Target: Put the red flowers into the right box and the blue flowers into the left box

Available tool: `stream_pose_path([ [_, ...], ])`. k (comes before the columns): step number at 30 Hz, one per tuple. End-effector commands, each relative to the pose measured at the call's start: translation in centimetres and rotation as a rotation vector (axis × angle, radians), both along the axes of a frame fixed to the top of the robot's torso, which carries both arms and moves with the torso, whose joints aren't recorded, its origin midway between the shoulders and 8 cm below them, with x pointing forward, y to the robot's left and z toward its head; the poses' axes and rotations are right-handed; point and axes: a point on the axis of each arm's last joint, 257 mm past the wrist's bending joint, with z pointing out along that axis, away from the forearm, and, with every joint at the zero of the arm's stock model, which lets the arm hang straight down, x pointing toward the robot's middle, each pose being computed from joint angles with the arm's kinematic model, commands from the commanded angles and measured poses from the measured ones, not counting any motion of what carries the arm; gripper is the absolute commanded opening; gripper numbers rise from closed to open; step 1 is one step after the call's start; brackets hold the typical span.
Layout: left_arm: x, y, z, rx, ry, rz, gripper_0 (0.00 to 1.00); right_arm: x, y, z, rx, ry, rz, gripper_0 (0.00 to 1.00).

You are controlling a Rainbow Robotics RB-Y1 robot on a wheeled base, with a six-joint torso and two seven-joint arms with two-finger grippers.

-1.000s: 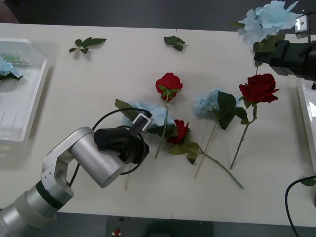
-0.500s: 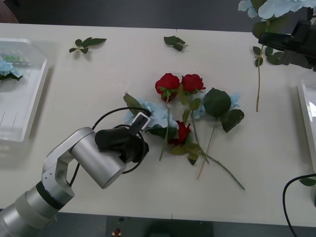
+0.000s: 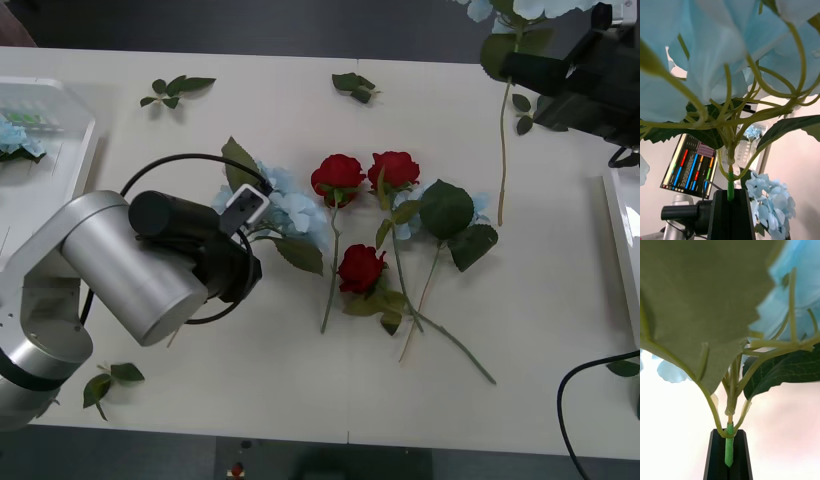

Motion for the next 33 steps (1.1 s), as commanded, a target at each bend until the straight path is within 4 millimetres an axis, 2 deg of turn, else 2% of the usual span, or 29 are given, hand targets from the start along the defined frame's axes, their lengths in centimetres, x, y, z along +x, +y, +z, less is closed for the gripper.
stream_pose_path([
  [1, 0.9, 2.4, 5.1, -0.010, -0.081, 0.024, 0.00, -0.7, 3.5, 4.4, 0.028, -0.072, 0.075, 0.00],
  [9, 1.8, 7.8, 9.8, -0.031, -0.114, 0.120, 0.00, -1.4, 6.3, 5.8, 0.043, -0.109, 0.128, 0.00],
  [12, 2.1, 10.6, 11.6, -0.026, -0.125, 0.172, 0.00, -1.7, 7.7, 6.3, 0.046, -0.118, 0.155, 0.00],
  [18, 1.8, 17.0, 14.7, 0.009, -0.133, 0.303, 0.00, -2.0, 11.0, 6.7, 0.037, -0.129, 0.193, 0.00],
  [24, 1.3, 24.7, 17.4, 0.009, -0.116, 0.464, 0.00, -2.1, 15.0, 7.7, 0.026, -0.160, 0.202, 0.00],
  [26, 1.4, 26.4, 17.9, -0.009, -0.111, 0.502, 0.00, -2.1, 15.7, 8.1, 0.029, -0.167, 0.200, 0.00],
  [32, 1.6, 34.0, 18.9, -0.080, -0.107, 0.655, 0.00, -2.5, 18.8, 8.8, -0.044, -0.238, 0.197, 0.00],
  [33, 1.5, 34.8, 18.9, -0.086, -0.106, 0.670, 0.00, -2.6, 19.1, 8.8, -0.052, -0.246, 0.196, 0.00],
])
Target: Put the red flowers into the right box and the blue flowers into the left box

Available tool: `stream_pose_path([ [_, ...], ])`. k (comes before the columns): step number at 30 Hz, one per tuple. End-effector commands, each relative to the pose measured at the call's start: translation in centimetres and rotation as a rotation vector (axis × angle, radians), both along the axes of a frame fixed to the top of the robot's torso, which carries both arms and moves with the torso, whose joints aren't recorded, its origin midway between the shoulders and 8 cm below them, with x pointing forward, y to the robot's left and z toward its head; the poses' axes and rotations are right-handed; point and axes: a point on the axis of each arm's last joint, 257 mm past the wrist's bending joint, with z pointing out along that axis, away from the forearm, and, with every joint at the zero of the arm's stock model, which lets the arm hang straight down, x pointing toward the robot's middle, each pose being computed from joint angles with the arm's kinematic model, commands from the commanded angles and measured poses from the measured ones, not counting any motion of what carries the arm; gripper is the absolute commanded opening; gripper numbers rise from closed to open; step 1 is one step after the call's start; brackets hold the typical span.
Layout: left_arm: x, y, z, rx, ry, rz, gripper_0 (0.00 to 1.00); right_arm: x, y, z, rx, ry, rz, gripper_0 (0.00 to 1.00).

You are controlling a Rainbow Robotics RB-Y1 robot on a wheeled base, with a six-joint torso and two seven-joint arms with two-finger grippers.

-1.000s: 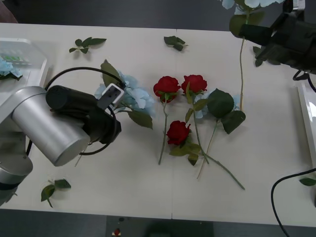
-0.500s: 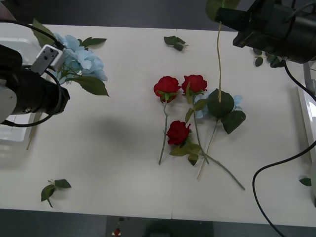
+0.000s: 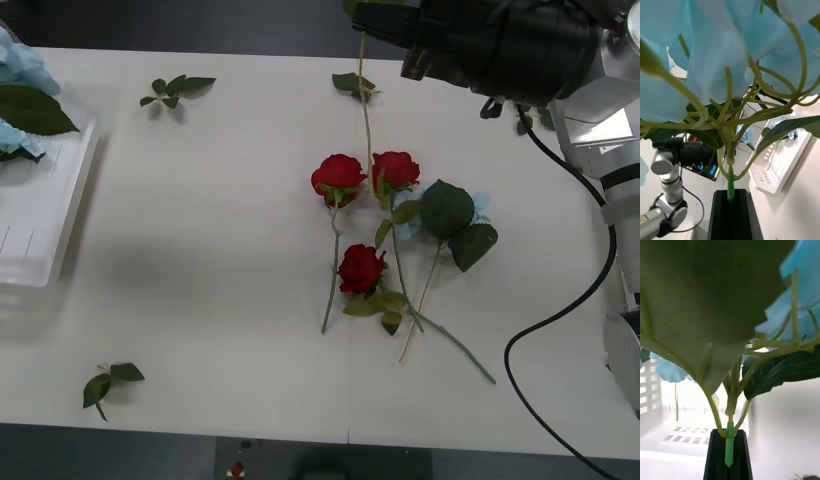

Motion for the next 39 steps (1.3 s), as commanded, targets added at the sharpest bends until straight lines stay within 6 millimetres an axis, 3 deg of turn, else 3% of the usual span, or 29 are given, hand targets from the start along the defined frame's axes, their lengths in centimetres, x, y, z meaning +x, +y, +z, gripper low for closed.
stream_pose_path([
  [1, -0.6, 5.8, 0.4, -0.037, -0.015, 0.135, 0.00, -1.8, 2.6, 4.0, -0.016, -0.114, 0.025, 0.00],
  [3, -0.9, 8.7, 0.0, -0.049, -0.024, 0.187, 0.00, -2.5, 3.5, 4.7, -0.019, -0.140, 0.039, 0.00],
  [9, -2.0, 14.4, -2.1, -0.064, -0.022, 0.288, 0.00, -4.7, 5.2, 6.0, -0.023, -0.203, 0.077, 0.00],
  [18, -2.5, 18.0, -5.9, -0.101, -0.022, 0.350, 0.01, -7.1, 6.7, 7.0, -0.021, -0.256, 0.122, 0.00],
  [24, -2.8, 19.3, -6.9, -0.103, -0.017, 0.373, 0.04, -7.7, 7.6, 6.4, -0.036, -0.263, 0.144, 0.00],
  [26, -2.8, 19.3, -7.0, -0.101, -0.013, 0.370, 0.11, -7.7, 7.6, 6.4, -0.036, -0.263, 0.144, 0.00],
  [29, -2.8, 19.2, -7.1, -0.101, -0.010, 0.370, 0.44, -7.7, 7.6, 6.4, -0.036, -0.263, 0.144, 0.00],
  [32, -2.8, 19.2, -7.1, -0.100, -0.012, 0.369, 0.61, -7.7, 7.6, 6.4, -0.036, -0.263, 0.144, 0.00],
  [39, -1.8, 18.6, -6.3, -0.113, -0.051, 0.342, 0.84, -7.7, 7.6, 6.4, -0.036, -0.263, 0.144, 0.00],
])
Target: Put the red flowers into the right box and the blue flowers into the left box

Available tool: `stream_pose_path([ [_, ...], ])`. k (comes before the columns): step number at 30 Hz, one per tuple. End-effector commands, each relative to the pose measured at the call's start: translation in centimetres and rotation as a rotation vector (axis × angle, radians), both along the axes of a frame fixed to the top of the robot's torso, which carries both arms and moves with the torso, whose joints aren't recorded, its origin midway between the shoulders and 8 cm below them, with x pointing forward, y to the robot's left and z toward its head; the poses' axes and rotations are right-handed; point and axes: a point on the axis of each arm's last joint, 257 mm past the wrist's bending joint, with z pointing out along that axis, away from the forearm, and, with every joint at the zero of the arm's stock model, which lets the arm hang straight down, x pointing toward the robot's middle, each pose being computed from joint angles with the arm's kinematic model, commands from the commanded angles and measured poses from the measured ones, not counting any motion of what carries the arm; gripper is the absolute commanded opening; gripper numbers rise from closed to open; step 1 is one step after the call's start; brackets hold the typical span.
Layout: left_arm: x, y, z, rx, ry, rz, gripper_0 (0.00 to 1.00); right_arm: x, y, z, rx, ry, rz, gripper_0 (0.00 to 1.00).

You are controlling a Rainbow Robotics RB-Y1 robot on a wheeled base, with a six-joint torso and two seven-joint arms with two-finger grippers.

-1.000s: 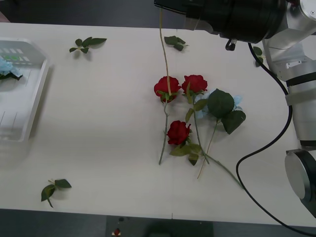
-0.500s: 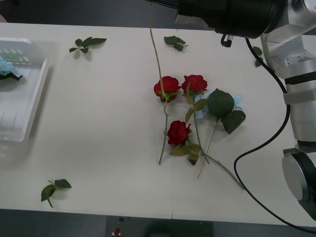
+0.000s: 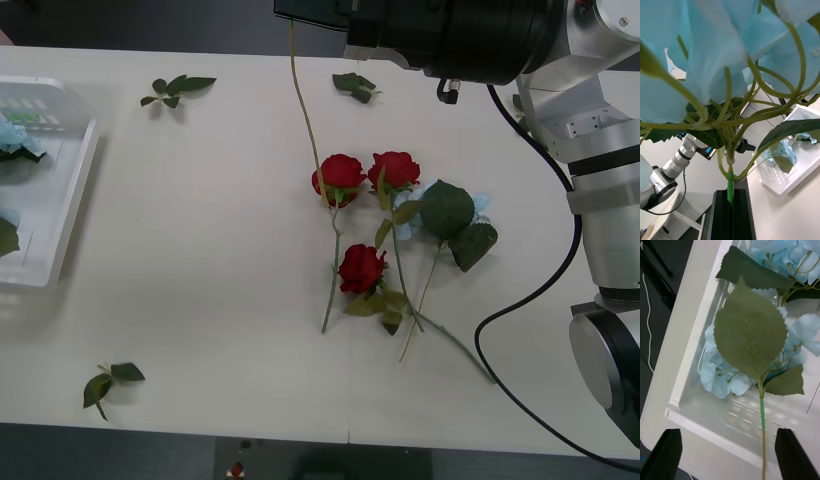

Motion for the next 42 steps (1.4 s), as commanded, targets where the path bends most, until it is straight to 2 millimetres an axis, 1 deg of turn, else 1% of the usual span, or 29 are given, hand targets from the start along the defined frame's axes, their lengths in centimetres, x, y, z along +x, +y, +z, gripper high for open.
stream_pose_path([
  [1, 1.1, 0.1, 3.0, 0.021, -0.062, -0.020, 0.86, -1.7, 1.1, 3.0, 0.027, -0.046, 0.035, 0.00],
  [3, 1.6, -0.7, 3.7, -0.002, -0.081, -0.038, 0.89, -1.7, 1.1, 3.0, 0.027, -0.046, 0.035, 0.00],
  [6, 2.4, -2.8, 5.1, -0.044, -0.118, -0.076, 0.92, -1.7, 1.1, 3.0, 0.027, -0.046, 0.035, 0.00],
  [8, 3.0, -4.6, 6.3, -0.080, -0.153, -0.110, 0.95, -1.7, 1.1, 3.0, 0.027, -0.046, 0.035, 0.00],
  [9, 3.2, -5.0, 6.6, -0.088, -0.161, -0.118, 0.96, -1.7, 1.1, 3.0, 0.027, -0.046, 0.035, 0.00],
  [11, 3.6, -6.9, 7.8, -0.113, -0.191, -0.158, 1.00, -1.7, 1.1, 3.0, 0.027, -0.046, 0.035, 0.00],
  [12, 3.8, -7.4, 8.1, -0.117, -0.197, -0.170, 1.00, -1.7, 1.1, 3.0, 0.027, -0.046, 0.035, 0.00],
  [14, 4.2, -9.5, 9.0, -0.134, -0.224, -0.220, 1.00, -1.7, 1.1, 3.0, 0.027, -0.046, 0.035, 0.00],
  [15, 4.2, -10.0, 9.1, -0.142, -0.229, -0.230, 1.00, -1.7, 1.1, 3.0, 0.027, -0.046, 0.035, 0.00],
  [17, 4.5, -12.1, 9.7, -0.149, -0.252, -0.275, 1.00, -1.7, 1.1, 3.0, 0.027, -0.046, 0.035, 0.00],
  [18, 4.6, -12.6, 9.9, -0.151, -0.258, -0.285, 1.00, -1.7, 1.1, 3.0, 0.027, -0.046, 0.035, 0.00],
  [20, 4.7, -15.2, 10.3, -0.170, -0.283, -0.333, 1.00, -1.7, 1.1, 3.0, 0.027, -0.046, 0.035, 0.00],
  [21, 4.7, -15.7, 10.3, -0.175, -0.287, -0.344, 1.00, -1.7, 1.1, 3.0, 0.027, -0.046, 0.035, 0.00],
  [23, 4.7, -18.6, 10.6, -0.202, -0.310, -0.394, 1.00, -1.7, 1.1, 3.0, 0.027, -0.046, 0.035, 0.00],
  [24, 4.7, -19.3, 10.6, -0.211, -0.315, -0.407, 1.00, -1.7, 1.1, 3.0, 0.027, -0.046, 0.035, 0.00],
  [26, 4.4, -22.6, 10.8, -0.276, -0.338, -0.461, 1.00, -1.7, 1.1, 3.0, 0.027, -0.046, 0.035, 0.00],
  [27, 4.3, -23.3, 10.9, -0.292, -0.346, -0.474, 1.00, -1.7, 1.1, 3.0, 0.027, -0.046, 0.035, 0.00],
  [29, 3.7, -26.5, 11.5, -0.352, -0.376, -0.532, 1.00, -1.7, 1.1, 3.0, 0.027, -0.046, 0.035, 0.00],
  [30, 3.5, -27.3, 11.7, -0.366, -0.381, -0.547, 1.00, -1.7, 1.1, 3.0, 0.027, -0.046, 0.035, 0.00],
  [32, 2.6, -30.5, 12.3, -0.435, -0.398, -0.610, 1.00, -1.7, 1.1, 3.0, 0.027, -0.046, 0.035, 0.00],
  [33, 2.3, -31.4, 12.4, -0.453, -0.400, -0.630, 1.00, -1.7, 1.1, 3.0, 0.027, -0.046, 0.035, 0.00],
  [35, 1.1, -34.5, 13.3, -0.525, -0.418, -0.695, 1.00, -1.7, 1.1, 3.0, 0.027, -0.046, 0.035, 0.00],
  [36, 0.9, -35.1, 13.4, -0.539, -0.422, -0.707, 1.00, -1.7, 1.1, 3.0, 0.027, -0.046, 0.035, 0.00],
  [38, -0.3, -37.8, 14.1, -0.583, -0.432, -0.767, 1.00, -1.7, 1.1, 3.0, 0.027, -0.046, 0.035, 0.00],
  [39, -0.6, -38.5, 14.2, -0.595, -0.433, -0.781, 1.00, -1.7, 1.1, 3.0, 0.027, -0.046, 0.035, 0.00],
  [42, -2.2, -42.6, 14.5, -0.655, -0.444, -0.862, 1.00, -1.7, 1.1, 3.0, 0.027, -0.046, 0.035, 0.00],
])
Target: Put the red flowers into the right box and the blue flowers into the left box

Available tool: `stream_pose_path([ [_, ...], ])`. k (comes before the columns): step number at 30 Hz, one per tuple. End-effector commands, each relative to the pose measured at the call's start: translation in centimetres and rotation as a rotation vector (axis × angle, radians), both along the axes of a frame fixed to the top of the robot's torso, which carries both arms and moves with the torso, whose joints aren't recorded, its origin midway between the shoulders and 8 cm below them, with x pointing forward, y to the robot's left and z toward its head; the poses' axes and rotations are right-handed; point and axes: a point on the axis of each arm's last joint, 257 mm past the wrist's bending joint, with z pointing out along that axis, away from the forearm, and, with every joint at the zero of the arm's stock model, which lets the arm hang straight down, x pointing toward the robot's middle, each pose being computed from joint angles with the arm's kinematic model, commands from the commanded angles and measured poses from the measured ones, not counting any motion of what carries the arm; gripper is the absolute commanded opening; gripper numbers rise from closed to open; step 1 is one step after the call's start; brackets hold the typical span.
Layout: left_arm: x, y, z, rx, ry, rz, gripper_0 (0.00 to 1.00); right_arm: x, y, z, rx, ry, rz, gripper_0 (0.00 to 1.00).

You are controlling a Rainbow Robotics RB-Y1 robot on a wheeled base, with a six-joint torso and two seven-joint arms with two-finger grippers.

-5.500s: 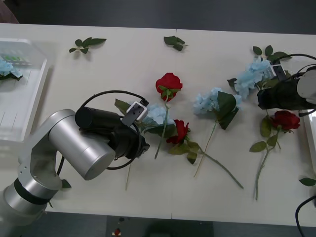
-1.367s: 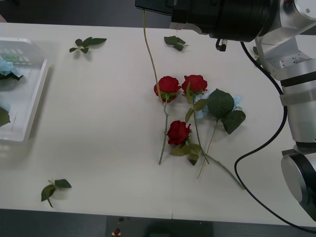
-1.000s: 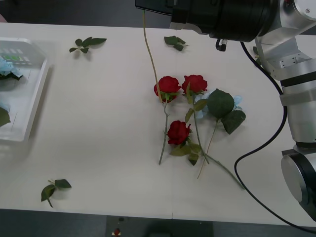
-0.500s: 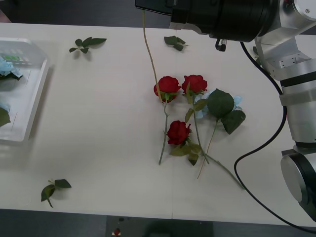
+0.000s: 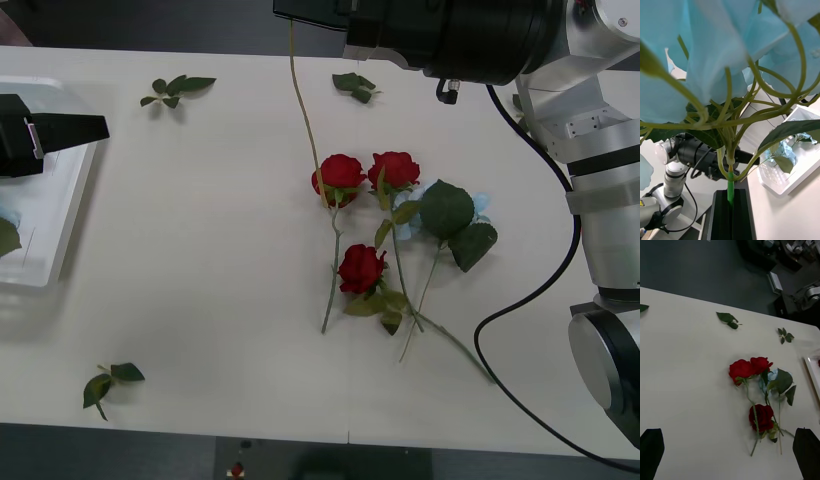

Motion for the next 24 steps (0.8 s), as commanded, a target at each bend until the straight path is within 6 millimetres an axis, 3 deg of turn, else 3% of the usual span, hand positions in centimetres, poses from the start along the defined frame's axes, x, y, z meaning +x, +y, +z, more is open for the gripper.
stream_pose_path([
  [1, -1.9, -5.0, 1.3, -0.061, -0.027, -0.097, 1.00, -1.6, 1.1, 3.0, 0.026, -0.046, 0.034, 0.00],
  [6, -3.1, -10.4, 1.7, -0.142, -0.038, -0.197, 1.00, -1.6, 1.1, 3.0, 0.026, -0.046, 0.034, 0.00],
  [12, -2.8, -15.4, 1.4, -0.179, -0.060, -0.247, 1.00, -1.6, 1.1, 3.0, 0.026, -0.046, 0.034, 0.00],
  [24, -3.1, -22.6, 1.0, -0.214, -0.079, -0.296, 1.00, -1.6, 1.1, 3.0, 0.026, -0.046, 0.034, 0.00],
])
